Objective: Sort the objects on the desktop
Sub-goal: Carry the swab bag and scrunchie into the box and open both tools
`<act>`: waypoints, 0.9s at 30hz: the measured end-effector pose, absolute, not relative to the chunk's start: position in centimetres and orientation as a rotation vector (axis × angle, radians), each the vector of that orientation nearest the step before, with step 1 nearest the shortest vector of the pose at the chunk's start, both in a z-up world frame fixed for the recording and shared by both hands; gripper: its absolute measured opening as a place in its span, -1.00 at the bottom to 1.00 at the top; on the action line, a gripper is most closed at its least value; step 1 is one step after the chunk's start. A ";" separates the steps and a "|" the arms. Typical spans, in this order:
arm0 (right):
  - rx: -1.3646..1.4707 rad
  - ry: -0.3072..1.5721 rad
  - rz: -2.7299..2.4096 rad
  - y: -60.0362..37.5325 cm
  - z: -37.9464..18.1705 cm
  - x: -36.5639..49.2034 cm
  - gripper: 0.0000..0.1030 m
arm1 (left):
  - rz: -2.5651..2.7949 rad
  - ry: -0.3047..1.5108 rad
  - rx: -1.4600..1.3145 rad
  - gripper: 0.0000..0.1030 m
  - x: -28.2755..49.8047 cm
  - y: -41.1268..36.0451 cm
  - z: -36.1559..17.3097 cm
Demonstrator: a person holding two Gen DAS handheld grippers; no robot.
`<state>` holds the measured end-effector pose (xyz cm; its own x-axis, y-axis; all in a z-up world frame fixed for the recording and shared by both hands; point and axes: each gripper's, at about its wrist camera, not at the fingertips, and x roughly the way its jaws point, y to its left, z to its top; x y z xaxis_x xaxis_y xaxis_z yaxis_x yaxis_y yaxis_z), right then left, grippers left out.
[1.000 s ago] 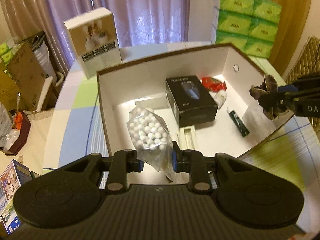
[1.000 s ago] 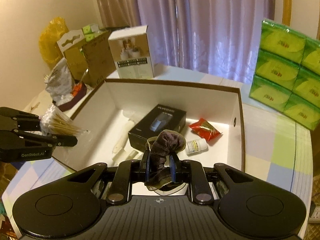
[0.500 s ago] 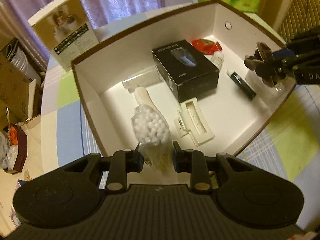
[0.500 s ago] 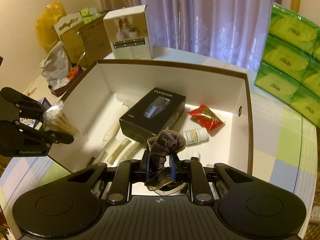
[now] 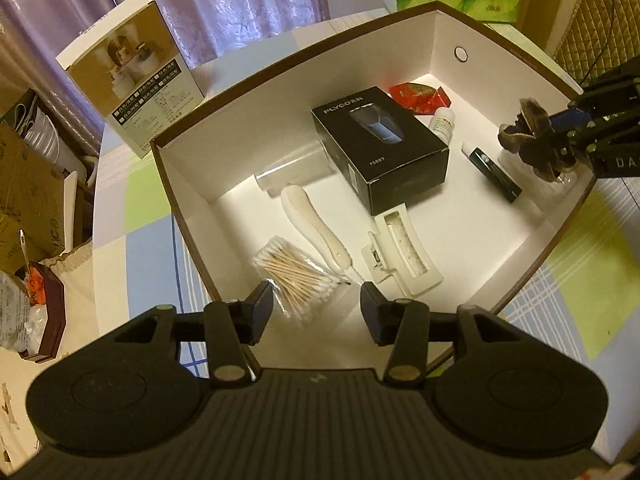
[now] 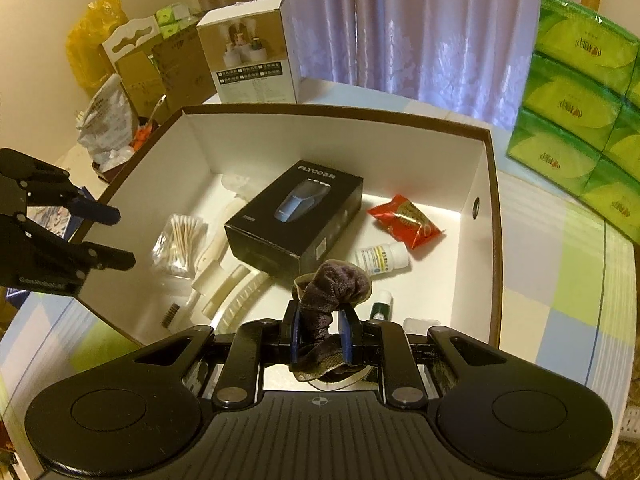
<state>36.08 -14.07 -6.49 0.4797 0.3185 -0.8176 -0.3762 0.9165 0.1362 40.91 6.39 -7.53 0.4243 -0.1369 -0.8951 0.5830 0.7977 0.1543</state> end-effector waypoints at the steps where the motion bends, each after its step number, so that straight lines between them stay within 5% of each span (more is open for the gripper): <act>1: -0.066 0.985 0.426 -14.0 -6.5 36.1 -0.68 | -0.472 1.043 0.485 -0.15 40.9 6.4 -7.5; 18: -0.058 0.998 0.467 -11.2 -7.7 36.7 -0.65 | -0.459 1.020 0.437 0.03 40.9 6.2 -6.9; 20: -0.056 0.983 0.480 -11.0 -7.5 36.7 -0.50 | -0.456 1.013 0.428 0.08 40.9 6.2 -6.7; 24: -0.053 0.930 0.475 -10.8 -6.9 36.5 0.18 | -0.437 0.997 0.401 0.28 40.9 6.3 -6.3; 27: -0.050 0.899 0.461 -10.9 -6.3 36.2 0.45 | -0.417 0.980 0.375 0.34 40.8 6.4 -5.8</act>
<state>36.24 -10.95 -6.34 0.5322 0.3656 -0.7636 -0.4065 0.9015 0.1483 40.84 6.40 -5.76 0.4907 -0.1691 -0.8548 0.4989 0.8588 0.1166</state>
